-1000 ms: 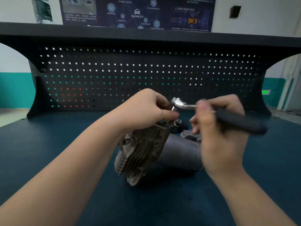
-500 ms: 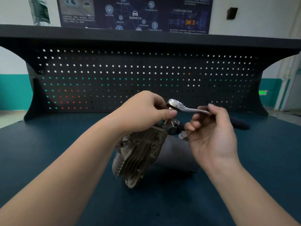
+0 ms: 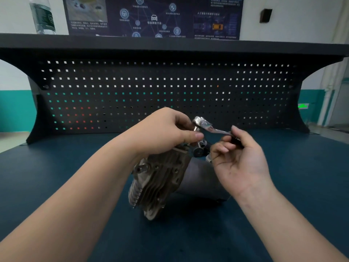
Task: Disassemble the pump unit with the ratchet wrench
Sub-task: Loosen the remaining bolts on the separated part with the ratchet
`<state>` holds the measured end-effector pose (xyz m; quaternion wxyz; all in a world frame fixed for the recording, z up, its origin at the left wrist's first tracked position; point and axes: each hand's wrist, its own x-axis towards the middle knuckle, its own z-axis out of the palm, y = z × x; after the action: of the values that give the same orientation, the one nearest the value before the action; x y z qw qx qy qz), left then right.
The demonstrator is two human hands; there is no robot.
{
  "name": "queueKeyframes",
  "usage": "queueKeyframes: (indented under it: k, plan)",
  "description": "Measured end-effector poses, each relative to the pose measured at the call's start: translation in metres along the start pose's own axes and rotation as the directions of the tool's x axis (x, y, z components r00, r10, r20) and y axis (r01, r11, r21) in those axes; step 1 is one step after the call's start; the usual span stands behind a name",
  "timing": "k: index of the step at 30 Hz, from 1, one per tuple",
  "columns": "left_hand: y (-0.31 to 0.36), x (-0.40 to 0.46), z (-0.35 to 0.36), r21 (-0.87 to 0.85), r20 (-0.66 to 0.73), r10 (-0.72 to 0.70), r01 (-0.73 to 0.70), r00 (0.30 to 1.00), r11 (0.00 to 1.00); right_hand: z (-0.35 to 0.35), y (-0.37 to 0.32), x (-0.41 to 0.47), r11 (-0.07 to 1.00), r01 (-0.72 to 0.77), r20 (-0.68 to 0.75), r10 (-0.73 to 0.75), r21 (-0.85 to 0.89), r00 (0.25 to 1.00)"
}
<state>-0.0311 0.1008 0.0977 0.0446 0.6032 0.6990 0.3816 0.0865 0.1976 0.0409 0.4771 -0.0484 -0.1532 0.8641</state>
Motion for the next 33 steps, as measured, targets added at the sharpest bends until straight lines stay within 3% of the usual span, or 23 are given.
queueKeyframes:
  k: [2,3,4,5,6,7,8,9,10,12,14,15,18,20,21,22,24,25,26,27,29,31,33]
  plan:
    - [-0.001,0.001,0.0,-0.01,-0.018,-0.012,0.012,1.0,1.0,-0.002,0.001,-0.003,0.971,0.194,0.148,-0.173,-0.143,0.974]
    - [-0.001,0.001,0.0,-0.012,-0.024,-0.013,0.013,1.0,1.0,-0.003,0.0,-0.007,0.885,0.394,0.298,-0.318,-0.249,0.9]
    - [-0.001,0.001,0.0,-0.017,-0.025,-0.009,0.009,1.0,1.0,-0.003,0.0,-0.013,0.678,0.653,0.498,-0.46,-0.339,0.736]
    - [-0.002,0.001,0.0,-0.026,-0.02,0.002,-0.002,1.0,1.0,-0.002,0.0,-0.019,0.379,0.861,0.705,-0.503,-0.34,0.5]
    - [-0.002,0.001,0.0,-0.039,-0.008,0.019,-0.019,1.0,0.999,-0.003,0.001,-0.023,0.113,0.961,0.853,-0.443,-0.251,0.275]
    - [-0.003,0.001,-0.001,-0.052,0.006,0.035,-0.035,0.999,0.998,-0.005,0.001,-0.024,-0.05,0.983,0.914,-0.379,-0.175,0.143]
    - [-0.004,0.001,-0.002,-0.061,0.021,0.047,-0.046,0.999,0.997,-0.006,0.001,-0.023,-0.104,0.982,0.925,-0.364,-0.16,0.112]
    - [-0.004,0.0,-0.003,-0.064,0.036,0.054,-0.052,0.998,0.997,-0.006,0.0,-0.023,-0.08,0.975,0.904,-0.396,-0.206,0.159]
    - [-0.005,0.0,-0.004,-0.062,0.05,0.055,-0.052,0.997,0.997,-0.005,-0.002,-0.022,0.033,0.958,0.853,-0.446,-0.286,0.27]
    - [-0.005,-0.002,-0.005,-0.043,0.063,0.044,-0.041,0.997,0.998,-0.002,-0.002,-0.021,0.476,0.792,0.63,-0.493,-0.382,0.601]
    - [-0.003,-0.002,-0.004,-0.031,0.044,0.025,-0.024,0.999,0.999,-0.001,0.001,-0.014,0.902,0.376,0.321,-0.299,-0.212,0.898]
    - [-0.001,-0.002,-0.003,-0.024,0.027,0.012,-0.011,1.0,1.0,-0.001,0.001,-0.011,0.98,0.182,0.182,-0.165,-0.08,0.969]
    - [0.003,-0.003,0.001,-0.001,-0.021,-0.03,0.03,0.999,1.0,-0.001,0.0,-0.003,0.998,-0.02,0.008,0.019,0.059,1.0]
    - [0.002,-0.002,0.003,0.004,-0.06,-0.05,0.05,0.997,0.999,-0.004,0.001,-0.003,0.992,0.093,0.122,-0.082,-0.083,0.989]
    - [0.001,-0.001,0.002,0.005,-0.075,-0.055,0.056,0.996,0.998,-0.005,0.001,-0.006,0.947,0.256,0.254,-0.203,-0.193,0.946]
    - [0.0,-0.001,0.002,0.001,-0.077,-0.052,0.053,0.996,0.999,-0.006,0.001,-0.011,0.8,0.514,0.433,-0.363,-0.309,0.825]
    - [-0.001,-0.001,0.0,-0.038,-0.04,-0.02,0.018,0.999,0.999,-0.008,0.007,-0.023,0.22,0.925,0.808,-0.453,-0.309,0.377]
    - [-0.002,-0.002,-0.001,-0.066,-0.017,-0.001,-0.001,1.0,0.998,-0.011,0.009,-0.024,0.031,0.971,0.885,-0.405,-0.238,0.23]
    - [-0.003,-0.002,-0.002,-0.084,-0.001,0.013,-0.013,1.0,0.996,-0.012,0.01,-0.024,-0.017,0.974,0.896,-0.395,-0.226,0.201]
    - [-0.003,-0.002,-0.003,-0.091,0.015,0.023,-0.021,1.0,0.996,-0.01,0.009,-0.025,0.036,0.962,0.868,-0.424,-0.27,0.259]
    - [-0.004,-0.003,-0.004,-0.083,0.036,0.028,-0.025,0.999,0.996,-0.004,0.005,-0.024,0.37,0.851,0.721,-0.463,-0.372,0.516]
    - [-0.004,-0.003,-0.004,-0.048,0.025,0.016,-0.015,1.0,0.999,-0.002,0.003,-0.021,0.784,0.535,0.492,-0.347,-0.316,0.798]
    - [-0.002,-0.003,-0.003,-0.04,-0.001,-0.013,0.013,1.0,0.999,0.001,0.0,-0.015,0.977,0.178,0.295,-0.136,-0.121,0.946]
